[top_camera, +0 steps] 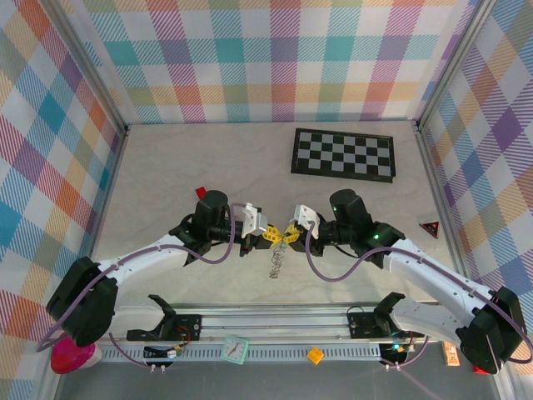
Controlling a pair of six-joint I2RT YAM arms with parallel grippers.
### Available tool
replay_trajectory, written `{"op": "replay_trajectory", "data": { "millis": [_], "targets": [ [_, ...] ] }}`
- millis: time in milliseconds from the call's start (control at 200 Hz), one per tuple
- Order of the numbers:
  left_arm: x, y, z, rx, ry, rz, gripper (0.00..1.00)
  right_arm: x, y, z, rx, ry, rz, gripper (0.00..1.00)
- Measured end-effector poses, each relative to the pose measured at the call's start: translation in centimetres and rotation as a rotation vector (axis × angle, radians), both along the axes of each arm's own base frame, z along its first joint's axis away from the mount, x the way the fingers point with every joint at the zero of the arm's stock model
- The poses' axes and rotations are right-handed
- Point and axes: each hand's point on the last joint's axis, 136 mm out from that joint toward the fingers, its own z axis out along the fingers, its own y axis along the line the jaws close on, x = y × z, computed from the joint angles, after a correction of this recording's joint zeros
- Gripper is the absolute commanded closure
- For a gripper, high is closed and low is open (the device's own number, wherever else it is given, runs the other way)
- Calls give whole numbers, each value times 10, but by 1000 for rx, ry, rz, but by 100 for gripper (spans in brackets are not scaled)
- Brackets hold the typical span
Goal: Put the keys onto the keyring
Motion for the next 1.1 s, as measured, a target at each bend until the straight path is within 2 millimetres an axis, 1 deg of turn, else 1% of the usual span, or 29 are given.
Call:
{"op": "replay_trajectory", "data": {
  "millis": [320,360,440,525,590,625,665,710,745,815,945,1030,1100],
  "targets": [
    [0,0,-2,5,7,0,100,0,1,-2,-1,12,3,81],
    [1,0,-3,6,10,1,100,1,1,-3,-2,14,3,83],
    [1,-1,-4,9,13,1,100,0,2,-3,-1,21,5,89],
    [2,-1,-5,11,15,4,100,-1,2,-4,-1,23,16,100],
    [3,-1,-7,14,19,6,100,-1,2,-5,-2,26,14,100],
    [3,-1,-7,15,19,6,94,-1,2,-5,-4,27,13,100],
    [3,-1,-7,15,17,8,86,-1,1,-6,-8,26,13,100],
    [4,-1,-7,18,23,16,72,-1,1,-6,-9,22,13,100],
    [5,-1,-7,19,18,21,63,-1,1,-7,-15,18,11,100],
    [6,0,-7,25,19,38,53,2,-2,-11,-38,1,3,100],
    [7,7,1,29,-3,96,43,5,-11,-22,-110,-36,-15,100],
    [9,17,13,17,-33,171,40,6,-16,-28,-150,-67,-19,100],
    [16,27,21,8,-38,271,40,7,-19,-30,-172,-91,-18,100]
  ]
}}
